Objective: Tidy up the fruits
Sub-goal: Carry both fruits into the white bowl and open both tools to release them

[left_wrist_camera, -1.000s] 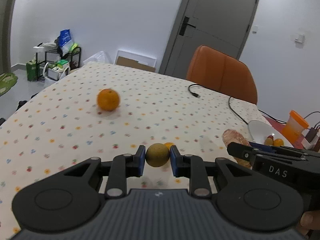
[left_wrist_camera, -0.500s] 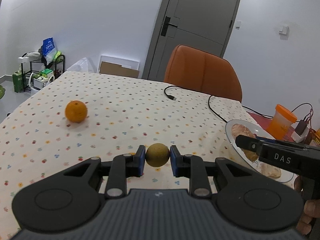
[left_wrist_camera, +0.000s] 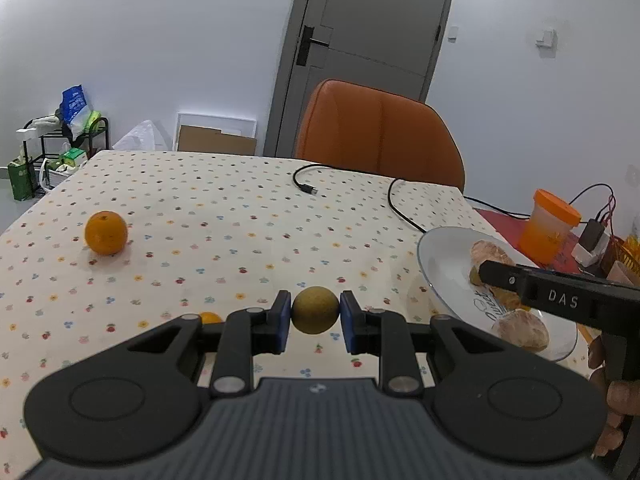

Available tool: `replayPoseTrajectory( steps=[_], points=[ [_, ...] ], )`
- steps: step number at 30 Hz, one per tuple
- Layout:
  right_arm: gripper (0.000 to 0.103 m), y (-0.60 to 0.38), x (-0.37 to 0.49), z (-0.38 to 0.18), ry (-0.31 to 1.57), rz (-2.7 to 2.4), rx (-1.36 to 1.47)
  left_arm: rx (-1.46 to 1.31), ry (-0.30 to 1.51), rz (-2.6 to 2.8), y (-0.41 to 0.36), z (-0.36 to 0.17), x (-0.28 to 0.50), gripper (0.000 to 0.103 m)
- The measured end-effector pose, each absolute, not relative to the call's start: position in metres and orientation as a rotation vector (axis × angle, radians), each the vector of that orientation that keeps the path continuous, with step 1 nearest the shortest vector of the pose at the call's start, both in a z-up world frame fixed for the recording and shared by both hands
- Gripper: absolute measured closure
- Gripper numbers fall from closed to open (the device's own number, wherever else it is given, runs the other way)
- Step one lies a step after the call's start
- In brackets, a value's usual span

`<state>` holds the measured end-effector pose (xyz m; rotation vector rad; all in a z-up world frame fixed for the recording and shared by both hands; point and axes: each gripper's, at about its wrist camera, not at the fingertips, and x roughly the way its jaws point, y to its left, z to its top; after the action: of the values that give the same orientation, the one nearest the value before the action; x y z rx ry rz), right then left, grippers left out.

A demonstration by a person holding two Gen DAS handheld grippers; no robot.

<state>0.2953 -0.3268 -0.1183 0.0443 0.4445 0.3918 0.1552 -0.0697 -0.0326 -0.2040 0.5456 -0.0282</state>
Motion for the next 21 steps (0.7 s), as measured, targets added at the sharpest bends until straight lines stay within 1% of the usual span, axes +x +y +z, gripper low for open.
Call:
replayPoseTrajectory(
  steps=[5, 7, 9, 16, 21],
  points=[
    [0.071, -0.338, 0.302, -0.122, 0.438, 0.374, 0.072, -0.184, 0.554, -0.038, -0.08, -0.034, 0.161, 0.078],
    [0.069, -0.341, 0.305, -0.124, 0.436, 0.374, 0.09, -0.176, 0.558, -0.041, -0.084, -0.034, 0.163, 0.078],
    [0.065, -0.345, 0.307, -0.126, 0.439, 0.372, 0.114, -0.167, 0.558, -0.045, -0.088, -0.034, 0.165, 0.078],
    [0.065, -0.36, 0.295, -0.123, 0.429, 0.386, 0.153, -0.139, 0.544, -0.075, -0.106, -0.026, 0.172, 0.078],
    [0.061, -0.373, 0.284, -0.127, 0.44, 0.379, 0.167, -0.12, 0.54, -0.117, -0.125, -0.022, 0.176, 0.078]
  ],
)
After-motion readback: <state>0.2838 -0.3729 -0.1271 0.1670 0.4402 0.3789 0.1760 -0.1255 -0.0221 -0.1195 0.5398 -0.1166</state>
